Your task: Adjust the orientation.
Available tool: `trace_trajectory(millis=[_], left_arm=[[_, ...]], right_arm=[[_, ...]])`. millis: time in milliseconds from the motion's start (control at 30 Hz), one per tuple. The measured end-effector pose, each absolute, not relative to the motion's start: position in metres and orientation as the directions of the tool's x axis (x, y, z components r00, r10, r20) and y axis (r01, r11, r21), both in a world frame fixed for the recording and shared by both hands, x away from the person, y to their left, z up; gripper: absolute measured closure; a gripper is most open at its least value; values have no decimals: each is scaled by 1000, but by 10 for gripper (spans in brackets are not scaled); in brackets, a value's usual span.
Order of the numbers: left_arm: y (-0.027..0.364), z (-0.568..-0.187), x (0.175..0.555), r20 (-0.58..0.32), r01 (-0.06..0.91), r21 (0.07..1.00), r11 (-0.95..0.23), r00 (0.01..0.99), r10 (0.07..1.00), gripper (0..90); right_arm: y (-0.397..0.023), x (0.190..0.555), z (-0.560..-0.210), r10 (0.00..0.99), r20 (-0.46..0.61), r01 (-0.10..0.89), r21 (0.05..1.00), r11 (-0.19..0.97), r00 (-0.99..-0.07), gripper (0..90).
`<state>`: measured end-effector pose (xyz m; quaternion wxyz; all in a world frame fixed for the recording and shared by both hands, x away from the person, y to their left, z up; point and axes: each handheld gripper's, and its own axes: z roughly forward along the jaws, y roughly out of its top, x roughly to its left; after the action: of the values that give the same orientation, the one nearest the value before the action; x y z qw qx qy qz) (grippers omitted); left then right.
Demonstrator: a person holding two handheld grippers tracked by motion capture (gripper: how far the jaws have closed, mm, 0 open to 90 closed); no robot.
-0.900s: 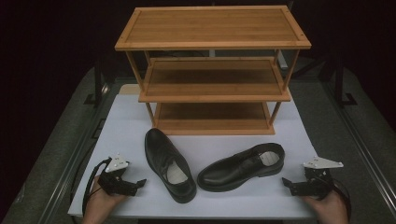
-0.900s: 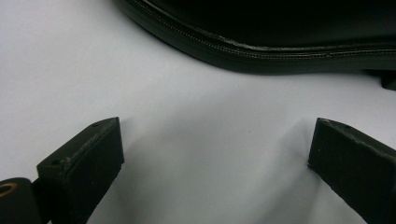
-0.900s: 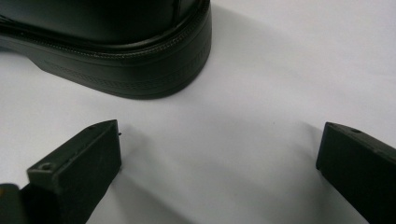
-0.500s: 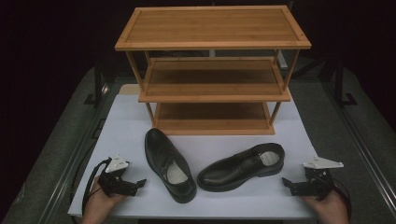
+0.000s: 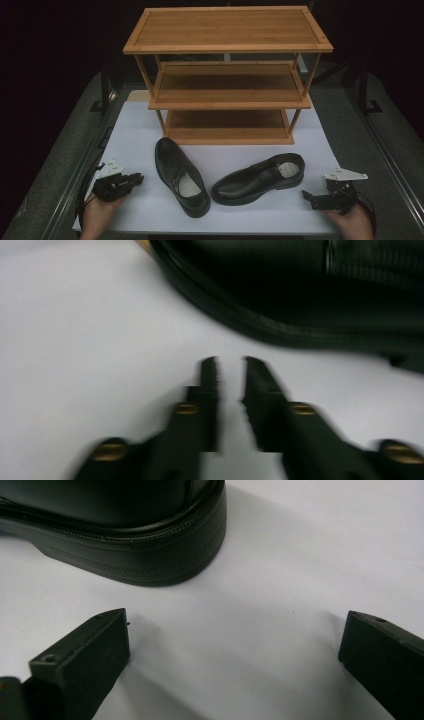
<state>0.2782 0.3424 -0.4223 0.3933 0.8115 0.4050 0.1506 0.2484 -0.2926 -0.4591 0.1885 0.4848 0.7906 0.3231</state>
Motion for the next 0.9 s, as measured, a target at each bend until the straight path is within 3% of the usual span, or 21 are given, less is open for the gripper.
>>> trace_trajectory(millis=[633, 900], left_arm=[[315, -410, 388, -15, 517, 779, -356, 582, 813, 900], [301, -420, 407, -35, 528, 771, -357, 594, 804, 900]], right_arm=[[-293, 248, -459, 888, 15, 643, 695, 322, -460, 0], [-293, 248, -459, 888, 16, 642, 696, 321, -460, 0]])
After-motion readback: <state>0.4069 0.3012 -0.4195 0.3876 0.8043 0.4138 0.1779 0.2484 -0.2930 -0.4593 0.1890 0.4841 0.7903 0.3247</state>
